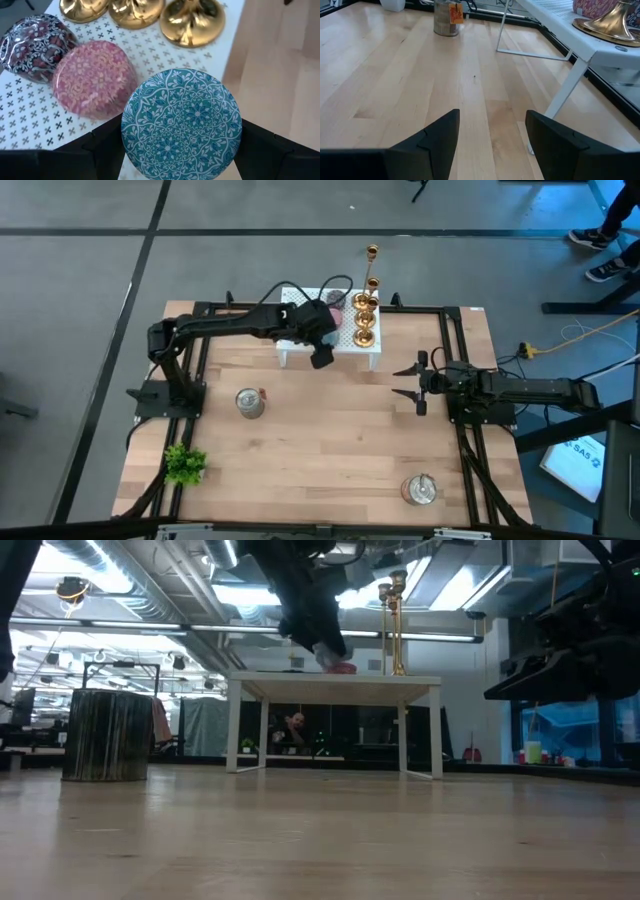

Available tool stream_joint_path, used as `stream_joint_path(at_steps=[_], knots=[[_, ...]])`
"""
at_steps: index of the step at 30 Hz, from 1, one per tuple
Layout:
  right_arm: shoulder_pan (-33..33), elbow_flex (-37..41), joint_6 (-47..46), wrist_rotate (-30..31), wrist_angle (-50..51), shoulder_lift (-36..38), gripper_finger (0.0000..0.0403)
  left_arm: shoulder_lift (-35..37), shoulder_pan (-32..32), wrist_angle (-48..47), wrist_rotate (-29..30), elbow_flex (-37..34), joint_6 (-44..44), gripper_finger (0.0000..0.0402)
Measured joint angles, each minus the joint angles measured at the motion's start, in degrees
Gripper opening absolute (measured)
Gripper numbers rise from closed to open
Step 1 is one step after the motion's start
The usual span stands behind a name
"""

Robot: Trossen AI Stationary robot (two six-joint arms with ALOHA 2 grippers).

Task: Pick & Place candle stick holders
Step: Put the small blue scented candle on the shelf

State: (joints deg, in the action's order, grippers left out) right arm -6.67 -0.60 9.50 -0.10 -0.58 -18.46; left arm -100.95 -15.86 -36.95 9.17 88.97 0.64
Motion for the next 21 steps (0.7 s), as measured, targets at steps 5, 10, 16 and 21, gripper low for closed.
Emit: stream_joint_path(at_steps=[5, 10, 16, 21], knots=[[0.01, 0.0, -0.02, -0.02, 0.0, 0.0, 0.0232, -1.51, -0.83, 1.92, -1.12, 0.02, -0.44, 0.0292], [0.01, 0.0, -0.02, -0.02, 0.0, 0.0, 0.0232, -1.87, -0.81, 3.87, -1.18, 0.04, -1.34, 0.0294], [0.01, 0.0, 0.0, -0.02, 0.0, 0.0, 0.0232, -1.88, -0.79, 4.18, -1.16, 0.02, -1.93, 0.03], [0.0, 0.0, 0.0, -0.02, 0.0, 0.0, 0.0232, -1.87, -0.76, 4.21, -0.69, 0.04, -3.04, 0.0315]])
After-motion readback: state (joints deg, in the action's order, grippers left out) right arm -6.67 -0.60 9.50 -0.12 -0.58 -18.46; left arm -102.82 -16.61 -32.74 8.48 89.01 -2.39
